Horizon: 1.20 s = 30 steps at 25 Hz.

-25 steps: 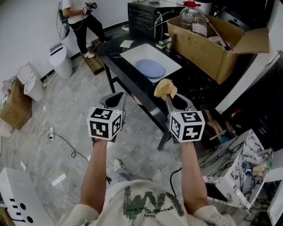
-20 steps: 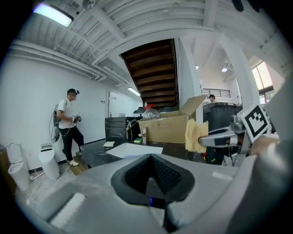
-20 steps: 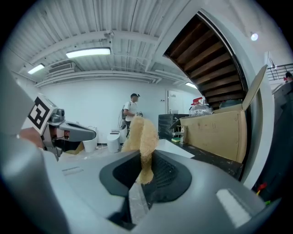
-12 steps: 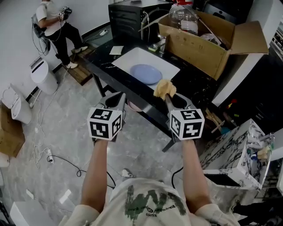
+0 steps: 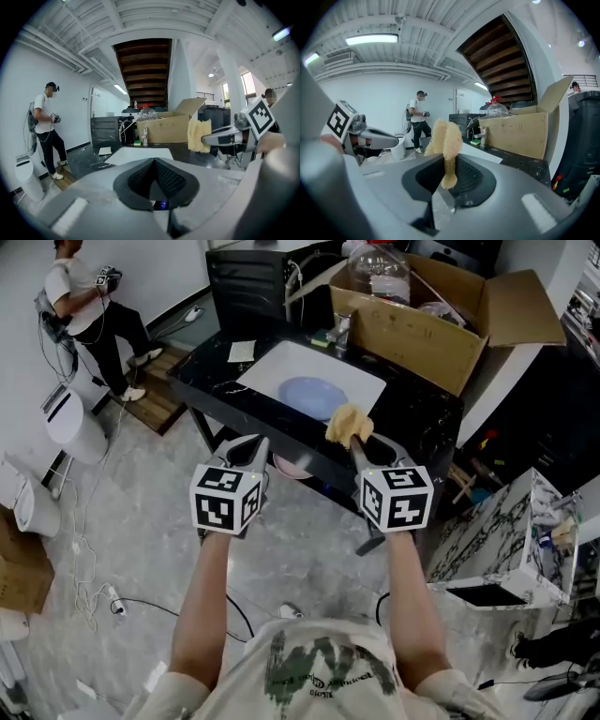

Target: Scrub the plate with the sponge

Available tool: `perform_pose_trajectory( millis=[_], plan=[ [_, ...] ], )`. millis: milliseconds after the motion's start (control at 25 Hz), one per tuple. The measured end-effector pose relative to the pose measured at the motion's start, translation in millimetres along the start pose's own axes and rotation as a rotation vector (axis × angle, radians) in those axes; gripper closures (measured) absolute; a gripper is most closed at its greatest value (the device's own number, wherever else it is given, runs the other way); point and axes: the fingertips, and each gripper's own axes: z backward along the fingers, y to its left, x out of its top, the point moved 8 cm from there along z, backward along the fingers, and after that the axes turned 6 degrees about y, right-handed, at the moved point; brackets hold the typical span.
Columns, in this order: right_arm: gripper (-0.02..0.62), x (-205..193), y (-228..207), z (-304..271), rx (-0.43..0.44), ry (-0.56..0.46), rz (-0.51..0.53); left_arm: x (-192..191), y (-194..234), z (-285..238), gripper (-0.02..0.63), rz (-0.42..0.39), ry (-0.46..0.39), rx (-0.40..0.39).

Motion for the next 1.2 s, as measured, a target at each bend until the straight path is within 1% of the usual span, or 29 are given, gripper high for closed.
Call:
perform_pose_trajectory(
  millis=[360, 520, 680, 960, 1200],
  plan=[
    [0.532, 3.0, 29.6, -12.7, -0.043, 0.004, -0.009, -1.2, 30.5, 1.9, 0.603, -0.029, 0.004, -0.052],
    [0.532, 5.5, 32.2, -14.7, -0.056, -0.001, -0.008, -2.1, 34.8, 0.8, 0.603, -0.035, 0.002, -0.067],
    [0.532, 8.3, 34.6, -23.8, -0.052, -0.005, -0.005, -0.6, 39.9, -3.9, 0.603, -0.038, -0.007, -0.073],
    [0.532, 7.0, 27.2, -50.7, -0.052, -0.008, -0.011, 1.0, 51.9, -25.4, 0.603, -0.05, -0.007, -0.077],
    [0.532, 15.3, 9.0, -88.5, -0.06, -0.007, -0.024, 12.9, 70.5, -62.1, 0.603, -0.066, -0.003, -0.094]
  ],
)
